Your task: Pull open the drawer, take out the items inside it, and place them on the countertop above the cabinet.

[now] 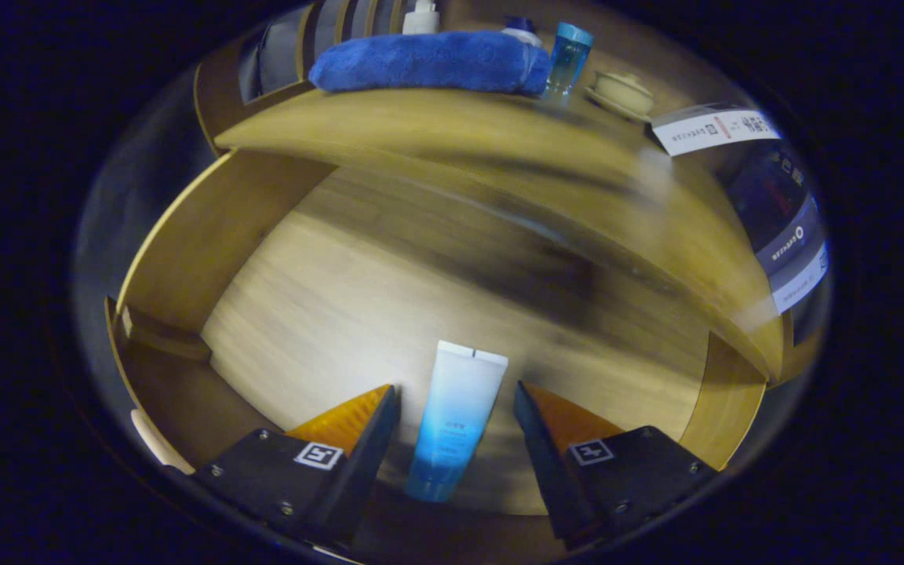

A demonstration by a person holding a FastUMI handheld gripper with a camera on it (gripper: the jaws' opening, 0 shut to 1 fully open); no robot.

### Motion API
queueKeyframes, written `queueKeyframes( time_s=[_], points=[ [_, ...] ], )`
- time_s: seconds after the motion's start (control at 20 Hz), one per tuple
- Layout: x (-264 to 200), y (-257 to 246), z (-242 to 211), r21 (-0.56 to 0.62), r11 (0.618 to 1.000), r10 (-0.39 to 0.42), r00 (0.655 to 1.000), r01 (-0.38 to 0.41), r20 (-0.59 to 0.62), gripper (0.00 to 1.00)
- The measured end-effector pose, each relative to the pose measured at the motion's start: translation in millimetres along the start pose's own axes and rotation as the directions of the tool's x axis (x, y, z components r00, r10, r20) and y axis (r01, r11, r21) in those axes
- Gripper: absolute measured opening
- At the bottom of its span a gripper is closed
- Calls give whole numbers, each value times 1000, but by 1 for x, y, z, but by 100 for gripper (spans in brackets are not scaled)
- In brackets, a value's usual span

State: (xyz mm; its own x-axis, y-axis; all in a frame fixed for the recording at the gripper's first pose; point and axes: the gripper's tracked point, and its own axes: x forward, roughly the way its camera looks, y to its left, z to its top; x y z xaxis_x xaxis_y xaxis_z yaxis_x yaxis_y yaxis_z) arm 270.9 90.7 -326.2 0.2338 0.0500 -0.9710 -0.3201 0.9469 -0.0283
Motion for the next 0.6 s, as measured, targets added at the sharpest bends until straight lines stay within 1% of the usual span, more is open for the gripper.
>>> queueKeyframes(
  time_s=[0.05, 0.1, 0.15, 0.2, 0.35, 0.4, 0.45, 0.5, 0.55, 0.6],
  points=[
    [-5, 2, 5, 10, 1000, 14, 1000, -15, 11, 82],
    [1, 4, 3, 12, 1000, 12, 1000, -12, 6, 74],
    [-1, 8, 5, 10, 999, 36, 999, -36, 11, 67],
    [0, 9, 7, 25, 998, 54, 998, -54, 22, 67],
    [3, 8, 11, 33, 998, 54, 997, -55, 56, 49],
    [4, 8, 13, 24, 998, 49, 996, -51, 70, 48],
    [3, 1, 16, 28, 999, 13, 996, -16, 85, 48],
    [1, -7, 19, 22, 1000, -23, 995, 21, 100, 43],
    [-3, -10, 27, 23, 999, -30, 991, 28, 131, 43],
    [-3, -9, 29, 35, 999, -23, 987, 18, 156, 43]
  ],
)
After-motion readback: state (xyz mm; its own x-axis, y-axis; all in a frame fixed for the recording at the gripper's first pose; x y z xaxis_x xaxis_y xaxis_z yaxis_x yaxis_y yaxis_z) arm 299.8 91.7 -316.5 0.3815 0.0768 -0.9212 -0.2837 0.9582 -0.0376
